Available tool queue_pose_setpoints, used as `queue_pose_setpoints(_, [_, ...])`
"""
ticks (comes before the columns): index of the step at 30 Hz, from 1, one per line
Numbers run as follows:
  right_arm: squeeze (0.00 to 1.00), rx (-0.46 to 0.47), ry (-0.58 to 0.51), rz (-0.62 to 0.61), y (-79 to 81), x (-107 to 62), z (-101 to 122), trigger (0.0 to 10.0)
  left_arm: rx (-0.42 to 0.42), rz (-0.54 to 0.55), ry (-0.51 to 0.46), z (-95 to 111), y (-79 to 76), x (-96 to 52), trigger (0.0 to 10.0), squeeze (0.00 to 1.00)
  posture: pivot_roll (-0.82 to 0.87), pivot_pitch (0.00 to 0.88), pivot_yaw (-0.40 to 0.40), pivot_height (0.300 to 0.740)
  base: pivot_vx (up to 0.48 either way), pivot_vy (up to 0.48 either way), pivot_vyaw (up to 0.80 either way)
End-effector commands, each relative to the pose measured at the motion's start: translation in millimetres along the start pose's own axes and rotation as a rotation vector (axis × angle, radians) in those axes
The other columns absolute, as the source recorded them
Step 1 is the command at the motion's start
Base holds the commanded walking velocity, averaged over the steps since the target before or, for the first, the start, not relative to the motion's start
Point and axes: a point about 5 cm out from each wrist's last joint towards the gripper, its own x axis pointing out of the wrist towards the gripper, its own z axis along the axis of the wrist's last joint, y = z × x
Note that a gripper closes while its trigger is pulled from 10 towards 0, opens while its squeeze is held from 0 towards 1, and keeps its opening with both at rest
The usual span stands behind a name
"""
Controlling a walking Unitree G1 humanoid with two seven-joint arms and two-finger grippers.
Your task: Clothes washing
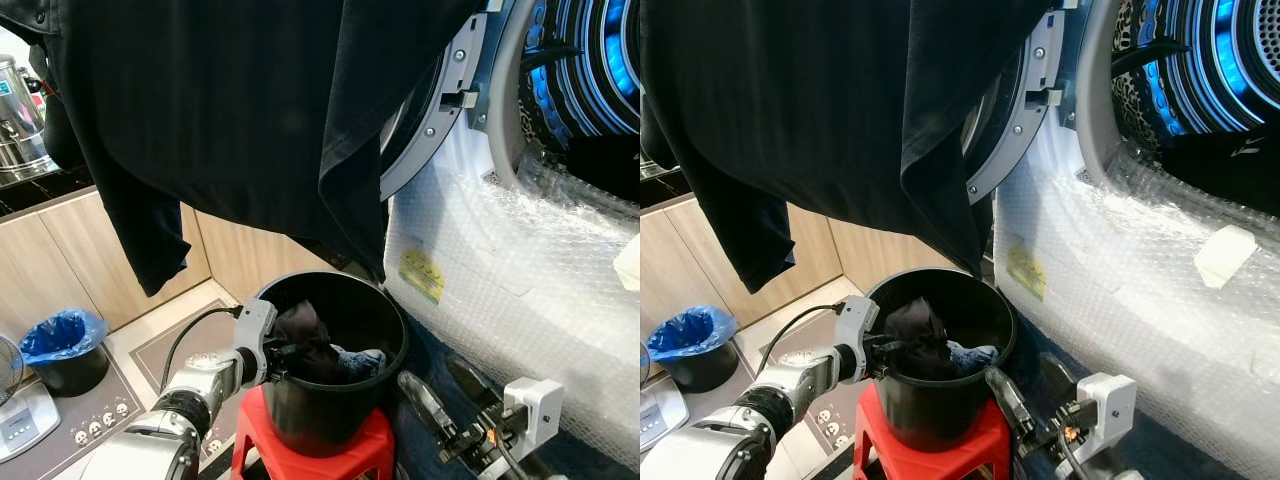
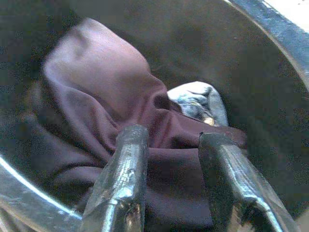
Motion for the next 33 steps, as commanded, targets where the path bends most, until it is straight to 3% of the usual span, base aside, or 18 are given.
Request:
queue_pose_setpoints(1, [0.0, 0.014, 0.014, -0.005, -1.7, 0.8, -3, 10.0, -0.051, -0.036, 0.061, -13, -4.1, 1.4, 10.0, 0.0, -0.18, 0.008, 0.034, 0.74, 0.0, 0.0, 0.0])
queue_pose_setpoints(10, [0.0, 0.007, 0.009, 0.01, -4.5, 9.3, -3, 10.0, -0.134, -0.223, 0.113, -17, -22.7, 5.0, 10.0, 0.0, -0.16, 0.0, 0.031, 0.74, 0.0, 0.0, 0.0])
queue_pose_setpoints(15, [0.0, 0.002, 0.005, 0.025, -6.2, 16.1, -3, 10.0, -0.159, -0.412, 0.152, -21, -42.5, 6.5, 10.0, 0.0, -0.15, 0.0, 0.025, 0.74, 0.0, 0.0, 0.0])
queue_pose_setpoints(19, [0.0, -0.001, 0.005, 0.031, -6.6, 17.8, -3, 10.0, -0.168, -0.457, 0.177, -25, -48.1, 6.3, 10.0, 0.0, -0.15, 0.0, 0.023, 0.74, 0.0, 0.0, 0.0])
queue_pose_setpoints(22, [0.0, -0.003, 0.005, 0.034, -7.6, 18.7, -2, 10.0, -0.171, -0.455, 0.186, -30, -49.8, 6.7, 10.0, 0.0, -0.15, 0.0, 0.022, 0.74, 0.0, 0.0, 0.0])
queue_pose_setpoints(28, [0.0, -0.009, 0.003, 0.035, -9.0, 19.8, -1, 10.0, -0.229, -0.279, 0.18, -35, -36.1, 6.7, 10.0, 0.0, -0.14, 0.0, 0.018, 0.74, 0.0, 0.0, 0.0])
queue_pose_setpoints(33, [0.0, -0.005, 0.009, 0.038, -8.9, 20.5, -3, 10.0, -0.265, -0.268, 0.204, -34, -31.6, 2.7, 10.0, 0.0, -0.14, 0.0, 0.017, 0.74, 0.0, 0.0, 0.0])
